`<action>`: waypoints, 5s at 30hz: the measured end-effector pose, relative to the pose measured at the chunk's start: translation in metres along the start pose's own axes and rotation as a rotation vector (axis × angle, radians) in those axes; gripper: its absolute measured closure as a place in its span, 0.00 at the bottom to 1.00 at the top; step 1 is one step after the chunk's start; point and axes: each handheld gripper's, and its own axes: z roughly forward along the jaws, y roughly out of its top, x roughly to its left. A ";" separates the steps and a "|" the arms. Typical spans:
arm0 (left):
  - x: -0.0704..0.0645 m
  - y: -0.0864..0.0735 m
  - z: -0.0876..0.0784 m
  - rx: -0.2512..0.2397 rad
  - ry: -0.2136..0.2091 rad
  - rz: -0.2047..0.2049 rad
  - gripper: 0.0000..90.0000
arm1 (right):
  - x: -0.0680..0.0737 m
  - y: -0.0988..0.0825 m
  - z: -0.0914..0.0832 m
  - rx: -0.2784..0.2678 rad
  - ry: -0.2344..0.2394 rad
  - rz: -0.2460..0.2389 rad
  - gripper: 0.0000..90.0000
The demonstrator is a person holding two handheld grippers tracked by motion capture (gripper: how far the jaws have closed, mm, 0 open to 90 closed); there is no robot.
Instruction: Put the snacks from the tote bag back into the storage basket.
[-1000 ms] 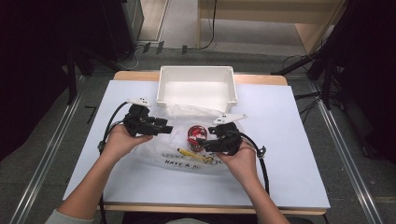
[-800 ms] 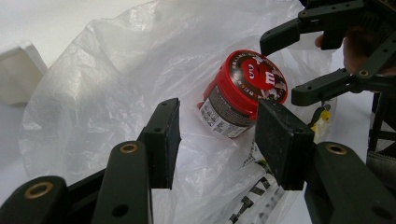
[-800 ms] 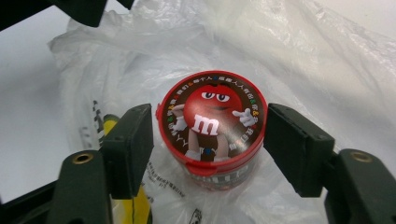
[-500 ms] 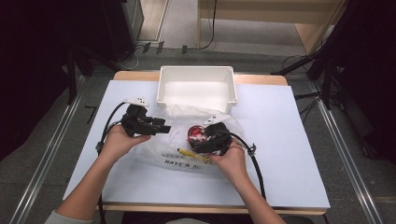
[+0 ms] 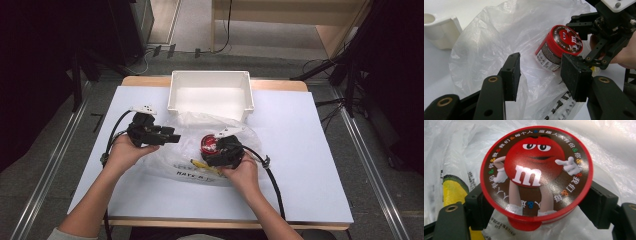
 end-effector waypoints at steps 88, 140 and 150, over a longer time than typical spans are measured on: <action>0.016 -0.003 -0.009 0.016 -0.016 -0.035 0.54 | -0.002 0.046 -0.049 0.004 0.155 -0.139 0.29; 0.017 -0.004 -0.012 0.008 -0.008 -0.039 0.53 | -0.051 0.134 -0.054 0.017 0.135 -0.182 0.29; 0.017 -0.004 -0.012 0.007 -0.009 -0.038 0.53 | -0.063 0.145 -0.044 0.016 0.102 -0.165 0.29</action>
